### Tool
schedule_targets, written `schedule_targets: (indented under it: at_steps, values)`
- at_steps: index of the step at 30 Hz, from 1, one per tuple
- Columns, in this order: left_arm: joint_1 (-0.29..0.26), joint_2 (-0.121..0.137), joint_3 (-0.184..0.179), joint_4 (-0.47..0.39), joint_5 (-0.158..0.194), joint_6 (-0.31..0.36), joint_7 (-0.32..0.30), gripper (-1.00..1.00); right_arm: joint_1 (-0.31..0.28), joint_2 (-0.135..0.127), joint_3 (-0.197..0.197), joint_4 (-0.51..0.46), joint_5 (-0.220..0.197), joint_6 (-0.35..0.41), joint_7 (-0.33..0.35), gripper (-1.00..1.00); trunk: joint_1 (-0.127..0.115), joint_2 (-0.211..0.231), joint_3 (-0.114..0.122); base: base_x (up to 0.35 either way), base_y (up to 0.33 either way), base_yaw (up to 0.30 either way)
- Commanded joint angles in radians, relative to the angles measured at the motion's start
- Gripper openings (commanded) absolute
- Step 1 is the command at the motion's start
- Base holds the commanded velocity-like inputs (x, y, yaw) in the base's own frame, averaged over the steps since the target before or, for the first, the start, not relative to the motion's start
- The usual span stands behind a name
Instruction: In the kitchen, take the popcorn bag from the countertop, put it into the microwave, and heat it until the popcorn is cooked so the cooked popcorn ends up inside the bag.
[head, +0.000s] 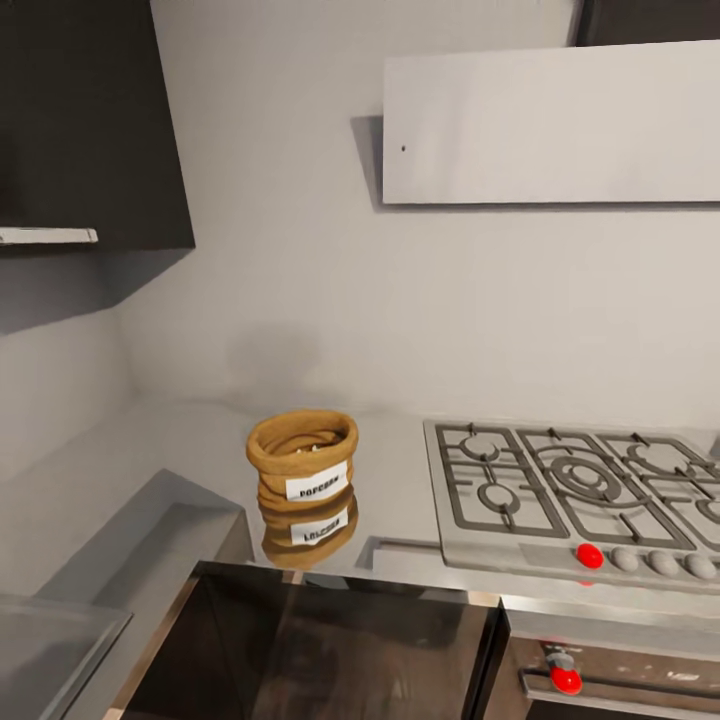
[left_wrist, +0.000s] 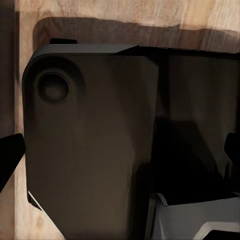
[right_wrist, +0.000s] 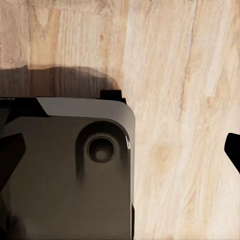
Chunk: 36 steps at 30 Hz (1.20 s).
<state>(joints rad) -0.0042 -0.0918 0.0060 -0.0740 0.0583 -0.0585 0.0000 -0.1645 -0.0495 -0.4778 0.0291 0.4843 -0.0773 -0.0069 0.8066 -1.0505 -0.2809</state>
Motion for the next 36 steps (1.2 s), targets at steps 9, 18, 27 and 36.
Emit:
schedule_targets:
  at_steps: [9, 18, 27, 36]
  values:
    - [0.000, -0.002, 0.000, 0.000, 0.006, -0.003, 0.000, 1.00, -0.001, -0.001, -0.008, 0.003, 0.008, -0.005, -0.001, 1.00, 0.000, 0.000, -0.001, 0.000, 0.000, 0.000]
    - [0.000, -0.002, 0.000, 0.000, 0.006, -0.003, 0.000, 1.00, -0.002, 0.005, -0.009, 0.003, 0.007, 0.008, -0.001, 1.00, 0.000, 0.000, -0.001, 0.000, 0.000, 0.000]
    - [0.000, -0.003, 0.000, 0.000, 0.006, -0.003, 0.000, 1.00, -0.002, 0.030, 0.040, -0.079, 0.058, 0.006, 0.018, 1.00, 0.000, 0.000, -0.001, 0.000, 0.000, 0.000]
    - [0.000, -0.003, 0.000, 0.002, 0.005, -0.003, -0.002, 1.00, -0.003, 0.121, 0.158, -0.358, 0.130, 0.125, 0.018, 1.00, 0.000, 0.000, -0.001, -0.062, 0.000, 0.000]
